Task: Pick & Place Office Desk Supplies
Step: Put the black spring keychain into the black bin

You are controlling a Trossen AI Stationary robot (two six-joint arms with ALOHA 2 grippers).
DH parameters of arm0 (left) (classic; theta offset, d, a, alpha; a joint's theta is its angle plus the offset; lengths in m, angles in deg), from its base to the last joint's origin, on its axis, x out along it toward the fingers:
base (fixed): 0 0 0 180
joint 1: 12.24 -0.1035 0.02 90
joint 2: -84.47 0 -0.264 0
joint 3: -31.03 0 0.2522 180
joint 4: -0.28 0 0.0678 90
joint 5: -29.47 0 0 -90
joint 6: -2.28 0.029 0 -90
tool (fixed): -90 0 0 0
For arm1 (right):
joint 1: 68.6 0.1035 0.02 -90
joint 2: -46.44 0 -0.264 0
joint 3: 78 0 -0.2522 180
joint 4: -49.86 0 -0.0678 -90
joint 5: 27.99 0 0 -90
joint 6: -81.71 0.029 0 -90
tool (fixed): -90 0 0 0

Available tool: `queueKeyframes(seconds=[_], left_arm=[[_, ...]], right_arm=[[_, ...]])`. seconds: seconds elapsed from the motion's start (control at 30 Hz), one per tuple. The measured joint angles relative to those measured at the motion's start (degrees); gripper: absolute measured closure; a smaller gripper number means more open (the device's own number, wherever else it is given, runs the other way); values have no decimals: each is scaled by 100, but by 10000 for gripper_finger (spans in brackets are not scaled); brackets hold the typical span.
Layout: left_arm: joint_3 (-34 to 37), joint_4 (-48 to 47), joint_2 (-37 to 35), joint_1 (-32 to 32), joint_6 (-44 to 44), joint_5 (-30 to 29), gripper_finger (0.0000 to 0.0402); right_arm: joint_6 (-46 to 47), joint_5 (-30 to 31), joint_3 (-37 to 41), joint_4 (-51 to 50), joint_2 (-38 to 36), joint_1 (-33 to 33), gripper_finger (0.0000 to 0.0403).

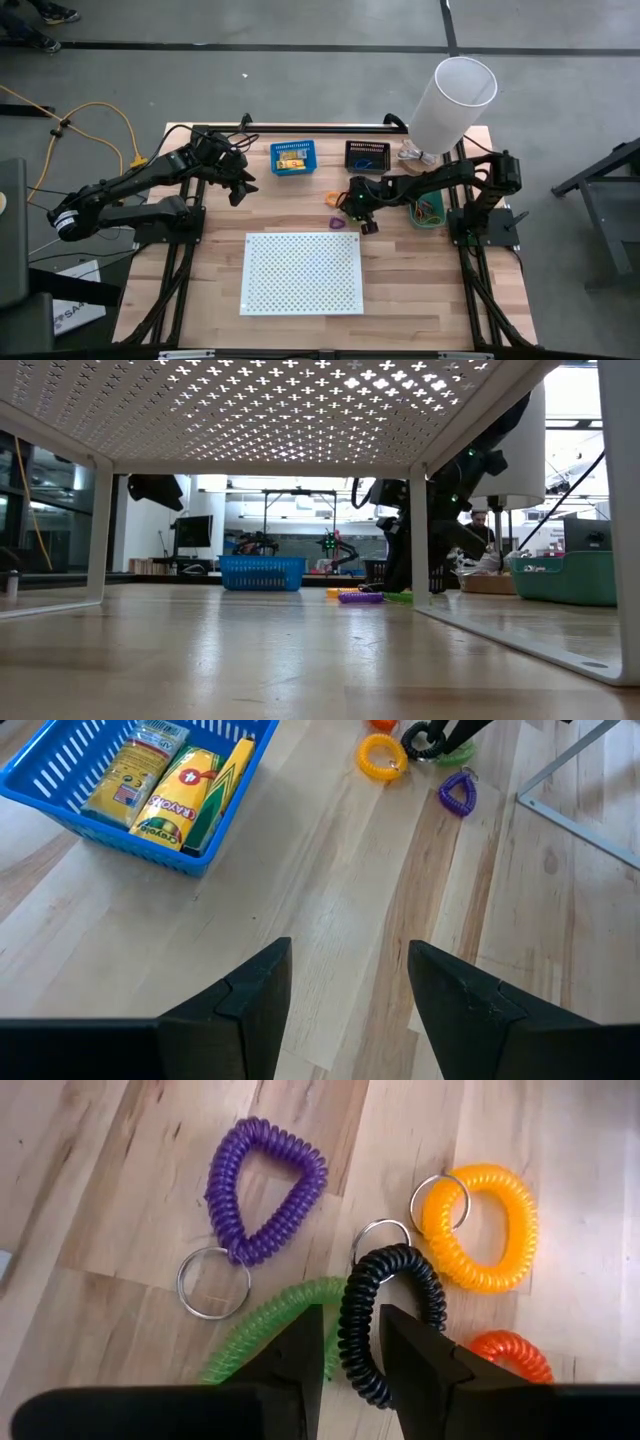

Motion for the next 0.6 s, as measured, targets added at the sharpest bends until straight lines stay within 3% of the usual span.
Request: queueKeyframes(seconds=[0.33, 0.6], left_arm=[[0, 0, 1, 0, 0, 1, 206], [0, 1, 2, 1, 0, 0, 206]], right_arm=[[2, -150, 0, 9, -1, -77, 317], [0, -217, 0, 14, -1, -77, 362]])
